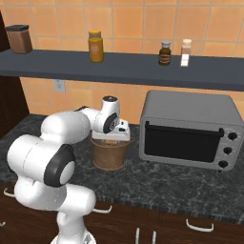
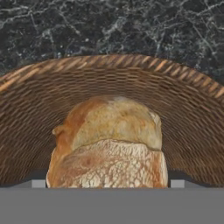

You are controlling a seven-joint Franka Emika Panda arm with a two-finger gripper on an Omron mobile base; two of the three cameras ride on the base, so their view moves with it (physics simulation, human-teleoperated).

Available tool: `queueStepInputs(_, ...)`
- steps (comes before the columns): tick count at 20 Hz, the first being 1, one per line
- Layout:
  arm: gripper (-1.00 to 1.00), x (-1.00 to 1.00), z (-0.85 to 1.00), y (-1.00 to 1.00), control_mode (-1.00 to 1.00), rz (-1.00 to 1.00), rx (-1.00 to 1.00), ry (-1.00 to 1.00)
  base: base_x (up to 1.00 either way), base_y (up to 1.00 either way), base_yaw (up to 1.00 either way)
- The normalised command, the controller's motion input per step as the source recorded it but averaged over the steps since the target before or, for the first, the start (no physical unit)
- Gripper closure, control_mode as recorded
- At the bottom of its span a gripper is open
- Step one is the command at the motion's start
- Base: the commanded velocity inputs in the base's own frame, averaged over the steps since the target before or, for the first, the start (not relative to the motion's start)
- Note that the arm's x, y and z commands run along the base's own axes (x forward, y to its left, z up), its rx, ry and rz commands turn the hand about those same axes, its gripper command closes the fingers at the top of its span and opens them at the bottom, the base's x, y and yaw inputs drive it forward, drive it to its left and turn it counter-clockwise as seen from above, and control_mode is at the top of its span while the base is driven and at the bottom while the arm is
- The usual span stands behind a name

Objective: Open the cabinet, pick up the bread from the cabinet and place it in the basket. Then move the basket to the dining counter.

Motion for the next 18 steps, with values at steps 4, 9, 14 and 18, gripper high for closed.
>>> queueStepInputs(4, -1.00, -0.05, -0.29, 0.00, -1.00, 0.00, -0.02, 0.02, 0.00, 0.00, 0.00)
queueStepInputs(9, -1.00, -0.21, -0.05, -0.01, -1.00, 0.00, 0.00, -0.03, 0.00, 0.00, 0.00)
queueStepInputs(14, -1.00, -0.40, 0.00, -0.03, -1.00, 0.00, 0.04, -0.11, 0.00, 0.00, 0.00)
queueStepInputs(18, -1.00, -0.25, 0.17, -0.01, -1.00, 0.00, 0.02, -0.14, 0.00, 0.00, 0.00)
